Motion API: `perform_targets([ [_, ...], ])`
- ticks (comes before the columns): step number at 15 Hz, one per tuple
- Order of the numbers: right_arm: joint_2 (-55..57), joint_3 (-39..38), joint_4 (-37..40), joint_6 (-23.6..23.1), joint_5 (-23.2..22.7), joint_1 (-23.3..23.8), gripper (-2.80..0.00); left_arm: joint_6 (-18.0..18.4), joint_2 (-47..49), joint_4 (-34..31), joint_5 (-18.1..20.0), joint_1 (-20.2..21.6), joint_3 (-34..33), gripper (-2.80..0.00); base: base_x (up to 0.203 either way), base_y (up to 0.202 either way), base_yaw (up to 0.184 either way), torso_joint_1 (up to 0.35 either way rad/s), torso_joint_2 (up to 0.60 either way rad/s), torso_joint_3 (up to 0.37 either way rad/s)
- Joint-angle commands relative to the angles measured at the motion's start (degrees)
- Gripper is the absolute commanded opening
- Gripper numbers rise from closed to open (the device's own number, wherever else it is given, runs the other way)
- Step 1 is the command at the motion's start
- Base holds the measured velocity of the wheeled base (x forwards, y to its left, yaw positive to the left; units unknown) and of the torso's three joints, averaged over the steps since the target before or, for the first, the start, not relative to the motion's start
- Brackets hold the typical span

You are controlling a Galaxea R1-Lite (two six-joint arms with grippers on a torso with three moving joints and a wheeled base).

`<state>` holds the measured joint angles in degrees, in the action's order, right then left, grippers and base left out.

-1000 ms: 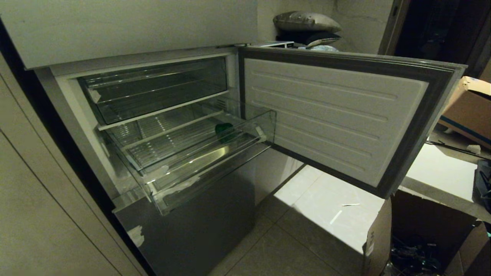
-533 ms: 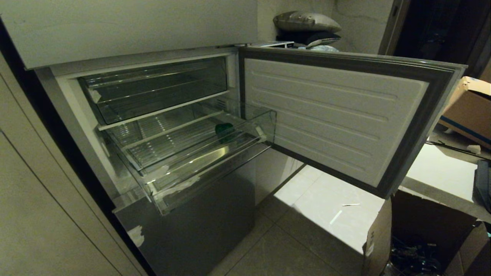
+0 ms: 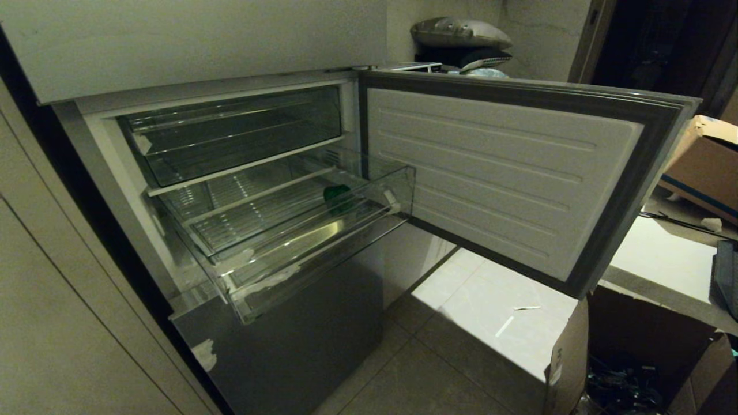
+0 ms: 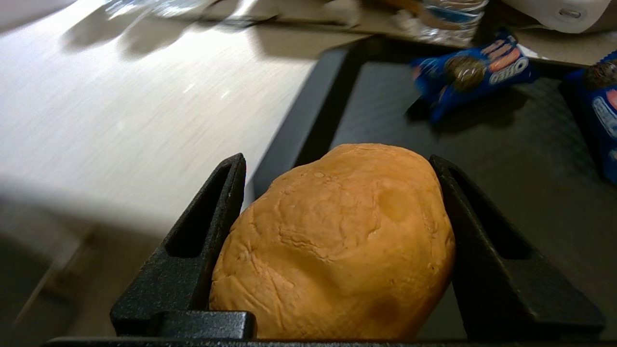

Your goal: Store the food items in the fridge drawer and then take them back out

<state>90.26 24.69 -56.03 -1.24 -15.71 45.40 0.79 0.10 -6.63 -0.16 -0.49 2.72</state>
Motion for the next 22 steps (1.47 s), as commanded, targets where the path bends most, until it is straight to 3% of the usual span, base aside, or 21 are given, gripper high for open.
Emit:
perform_targets([
  [1, -15.5, -10.2, -0.3, -2.1, -2.8, -0.9, -2.80, 0.0, 0.0, 0.0, 0.0, 0.0, 0.0, -2.80, 0.000, 0.000, 0.000, 0.000, 0.00, 0.000],
  [4, -23.2, -17.0, -0.1, -3.9, -6.1, -2.4, -2.80, 0.0, 0.0, 0.0, 0.0, 0.0, 0.0, -2.80, 0.000, 0.000, 0.000, 0.000, 0.00, 0.000],
  [8, -25.3, -20.1, -0.1, -4.1, -6.5, -6.1, -2.80, 0.0, 0.0, 0.0, 0.0, 0.0, 0.0, -2.80, -0.001, -0.001, 0.017, 0.002, 0.00, 0.001],
  [13, -24.5, -21.6, -0.1, -5.2, -6.5, -17.7, -2.80, 0.0, 0.0, 0.0, 0.0, 0.0, 0.0, -2.80, 0.001, -0.006, 0.165, 0.001, 0.00, 0.003],
  [17, -18.6, -20.9, -0.4, -5.7, -6.5, -24.4, -2.80, 0.0, 0.0, 0.0, 0.0, 0.0, 0.0, -2.80, 0.001, -0.008, 0.175, 0.003, 0.00, 0.003],
  [22, -8.7, -12.0, -2.0, -6.6, -6.5, -28.5, -2.80, 0.0, 0.0, 0.0, 0.0, 0.0, 0.0, -2.80, 0.002, -0.008, 0.175, 0.002, 0.00, 0.001],
])
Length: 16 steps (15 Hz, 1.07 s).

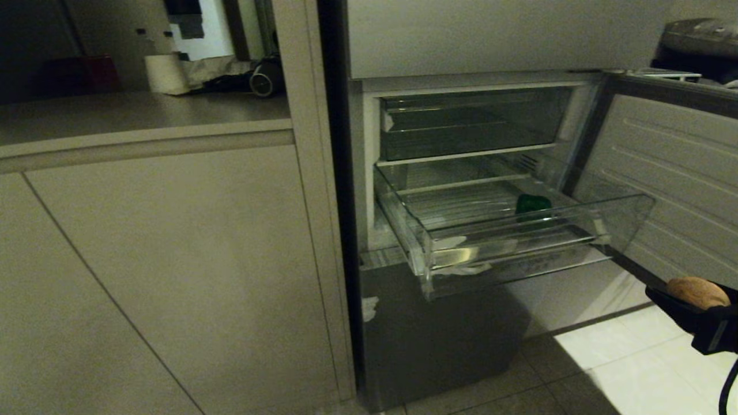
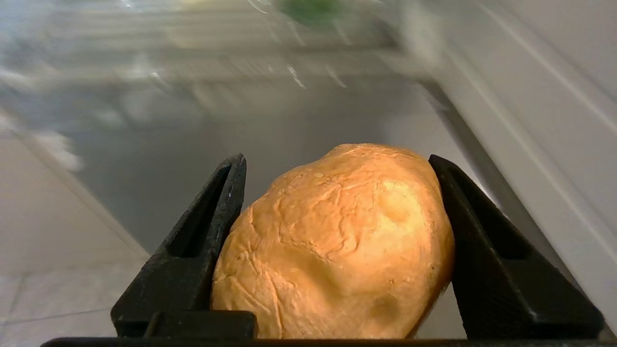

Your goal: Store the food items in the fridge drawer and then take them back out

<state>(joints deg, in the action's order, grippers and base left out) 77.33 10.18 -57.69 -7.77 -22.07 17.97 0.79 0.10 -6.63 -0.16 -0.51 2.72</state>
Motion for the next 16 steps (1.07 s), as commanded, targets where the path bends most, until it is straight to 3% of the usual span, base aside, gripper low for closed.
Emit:
perform_targets([
  [1, 5.3, 5.1, -0.4, -0.1, -0.2, -2.1, -2.80, 0.0, 0.0, 0.0, 0.0, 0.0, 0.0, -2.80, 0.004, -0.009, 0.176, 0.003, 0.01, 0.002],
  [5, 9.9, 16.5, -0.4, 0.4, -0.1, -6.7, -2.80, 0.0, 0.0, 0.0, 0.0, 0.0, 0.0, -2.80, 0.002, -0.007, 0.162, -0.001, 0.00, 0.001],
  [9, 15.5, 28.8, -0.4, 0.2, 0.0, -8.7, -2.80, 0.0, 0.0, 0.0, 0.0, 0.0, 0.0, -2.80, 0.001, -0.001, 0.022, 0.001, 0.00, 0.000],
  [16, 20.8, 35.4, -0.2, 1.0, 0.7, -9.0, -2.80, 0.0, 0.0, 0.0, 0.0, 0.0, 0.0, -2.80, 0.000, 0.000, 0.000, 0.000, 0.00, 0.000],
])
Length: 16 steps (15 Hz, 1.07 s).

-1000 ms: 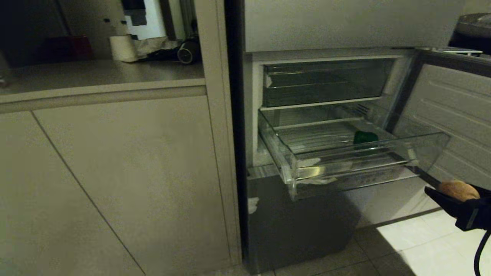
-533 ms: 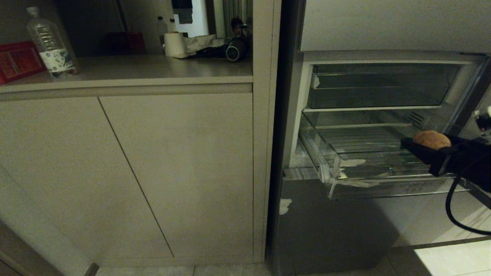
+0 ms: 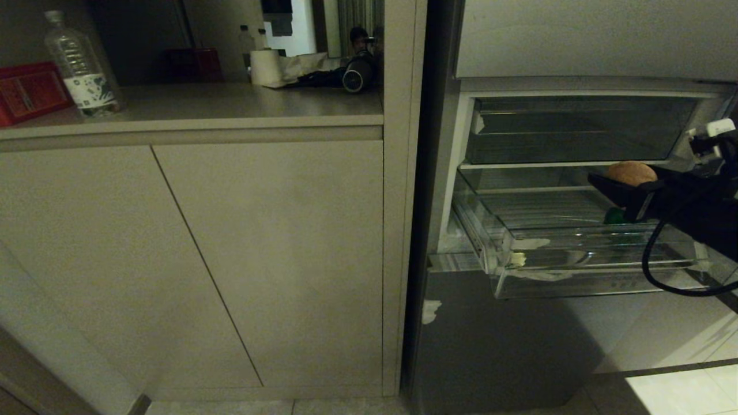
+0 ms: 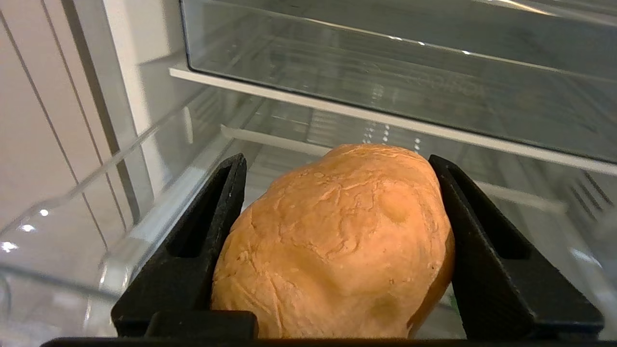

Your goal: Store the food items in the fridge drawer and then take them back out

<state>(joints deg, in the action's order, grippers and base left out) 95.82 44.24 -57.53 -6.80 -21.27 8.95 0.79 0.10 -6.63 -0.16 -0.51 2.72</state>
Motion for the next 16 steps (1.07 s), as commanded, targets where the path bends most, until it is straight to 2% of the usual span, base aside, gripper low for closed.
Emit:
perform_targets([
  [1, 3.9, 2.3, -0.4, 0.2, -0.1, 0.0, -2.80, 0.0, 0.0, 0.0, 0.0, 0.0, 0.0, -2.80, 0.000, 0.000, 0.000, 0.000, 0.00, 0.000],
  [2, 5.6, 3.6, -0.4, 0.3, -0.1, 0.0, 0.00, 0.0, 0.0, 0.0, 0.0, 0.0, 0.0, -2.80, 0.000, 0.000, 0.000, 0.000, 0.00, 0.000],
  [7, 9.6, 8.0, -0.3, 2.6, 0.0, -0.4, 0.00, 0.0, 0.0, 0.0, 0.0, 0.0, 0.0, -2.80, 0.000, 0.000, 0.000, 0.000, 0.00, 0.000],
  [10, 9.2, 7.3, -0.3, 2.8, 0.0, -0.3, 0.00, 0.0, 0.0, 0.0, 0.0, 0.0, 0.0, -2.80, 0.000, 0.000, 0.000, 0.000, 0.00, 0.000],
  [12, 5.2, 4.2, -0.2, 3.9, 0.2, -0.3, 0.00, 0.0, 0.0, 0.0, 0.0, 0.1, 0.0, -2.80, 0.000, 0.000, 0.000, 0.000, 0.00, 0.000],
  [13, 1.1, 1.6, -0.2, 4.8, 0.3, -0.3, -2.80, 0.0, 0.0, 0.0, 0.0, 0.0, 0.0, -2.80, 0.000, 0.000, 0.000, 0.000, 0.00, 0.000],
  [16, -12.3, -10.3, 2.3, 7.3, 0.5, -0.3, -2.80, 0.0, 0.0, 0.0, 0.0, 0.0, 0.0, -2.80, 0.000, 0.000, 0.000, 0.000, 0.00, 0.000],
])
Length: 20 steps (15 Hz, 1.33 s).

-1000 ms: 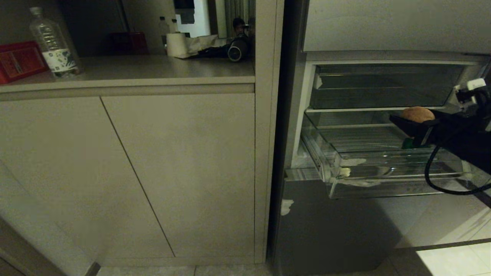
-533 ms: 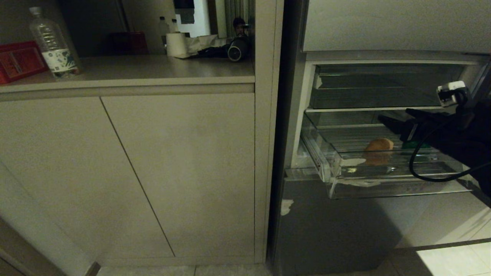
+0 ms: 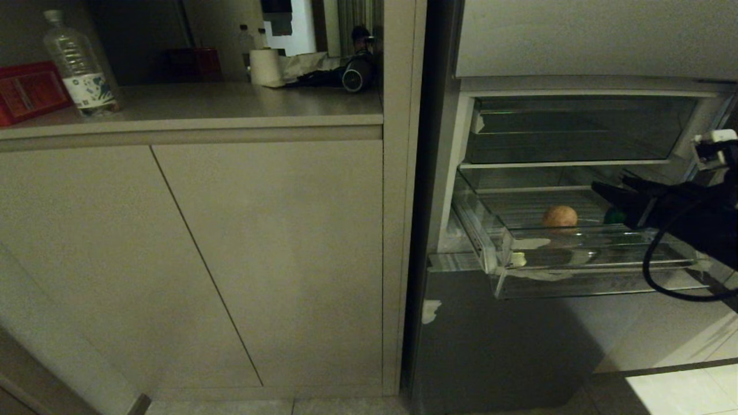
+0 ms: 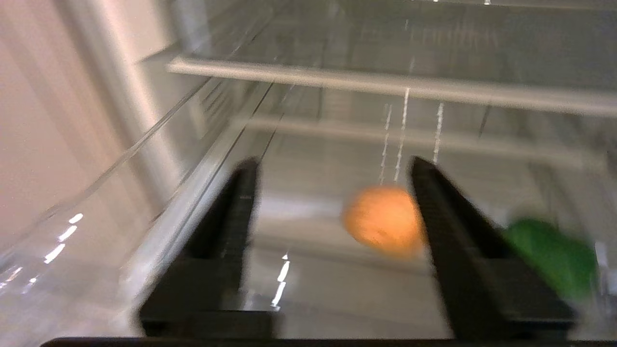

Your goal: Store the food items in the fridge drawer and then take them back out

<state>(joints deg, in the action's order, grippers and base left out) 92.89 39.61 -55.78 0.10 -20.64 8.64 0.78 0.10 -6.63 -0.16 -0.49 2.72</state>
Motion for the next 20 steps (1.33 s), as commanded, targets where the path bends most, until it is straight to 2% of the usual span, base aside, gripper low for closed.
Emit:
perform_targets([
  [1, -13.6, -10.7, 2.0, 1.1, -0.1, 0.0, -2.80, 0.0, 0.0, 0.0, 0.0, 0.0, 0.0, -2.80, 0.000, 0.000, 0.000, 0.000, 0.00, 0.000],
  [4, -20.2, -21.8, 5.5, 3.4, -0.1, 0.0, -2.80, 0.0, 0.0, 0.0, 0.0, 0.0, 0.0, -2.80, 0.000, 0.000, 0.000, 0.000, 0.00, 0.000],
  [8, -18.4, -22.5, 5.9, 7.8, -0.3, 0.1, -2.80, 0.0, 0.0, 0.0, 0.0, 0.0, 0.0, -2.80, 0.000, 0.000, 0.000, 0.000, 0.00, 0.000],
  [12, -9.6, -18.3, 5.8, 8.0, -0.1, 0.1, -2.80, 0.0, 0.0, 0.0, 0.0, 0.0, 0.0, -2.80, 0.000, 0.000, 0.000, 0.000, 0.00, 0.000],
  [20, 8.2, -3.6, 6.1, 8.3, 0.1, 0.0, -2.80, 0.0, 0.0, 0.0, 0.0, 0.0, 0.0, -2.80, 0.000, 0.000, 0.000, 0.000, 0.00, 0.000],
])
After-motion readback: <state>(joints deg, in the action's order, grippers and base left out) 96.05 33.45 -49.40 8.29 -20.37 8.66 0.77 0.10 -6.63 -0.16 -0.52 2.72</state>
